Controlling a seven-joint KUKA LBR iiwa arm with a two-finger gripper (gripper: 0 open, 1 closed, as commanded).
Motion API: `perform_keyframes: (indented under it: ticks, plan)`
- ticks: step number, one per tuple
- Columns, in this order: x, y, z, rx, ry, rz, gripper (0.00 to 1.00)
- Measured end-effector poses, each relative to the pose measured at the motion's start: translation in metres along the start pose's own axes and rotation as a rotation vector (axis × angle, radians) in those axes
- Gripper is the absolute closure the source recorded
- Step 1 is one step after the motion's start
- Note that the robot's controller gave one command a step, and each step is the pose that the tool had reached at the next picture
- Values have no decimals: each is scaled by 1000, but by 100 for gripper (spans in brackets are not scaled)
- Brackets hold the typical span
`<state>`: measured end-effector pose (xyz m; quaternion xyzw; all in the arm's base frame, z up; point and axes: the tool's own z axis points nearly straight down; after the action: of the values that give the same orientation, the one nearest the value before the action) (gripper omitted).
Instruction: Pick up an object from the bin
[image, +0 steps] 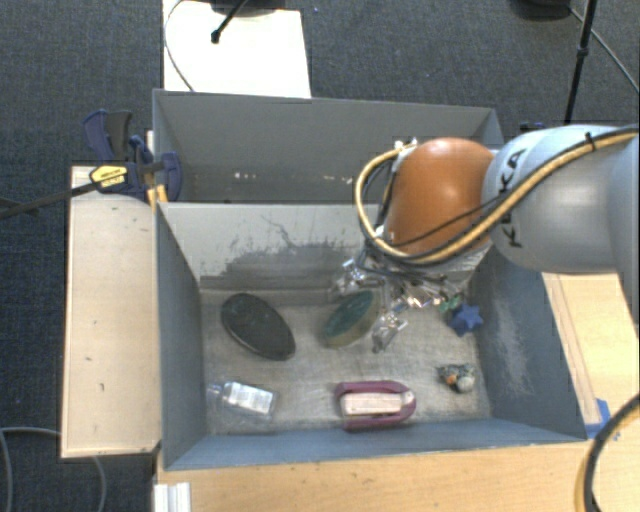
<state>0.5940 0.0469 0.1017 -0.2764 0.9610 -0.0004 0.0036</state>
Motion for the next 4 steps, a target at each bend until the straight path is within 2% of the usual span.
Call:
perform_keyframes:
  ticks: [1,2,3,4]
  plan:
    - [5,-8,-15,0,-1,-126,0]
    - [10,-13,29,-1,-1,-205,0]
    - [9,-13,28,-2,-1,-199,0]
    - [7,-14,25,0,-3,-196,100]
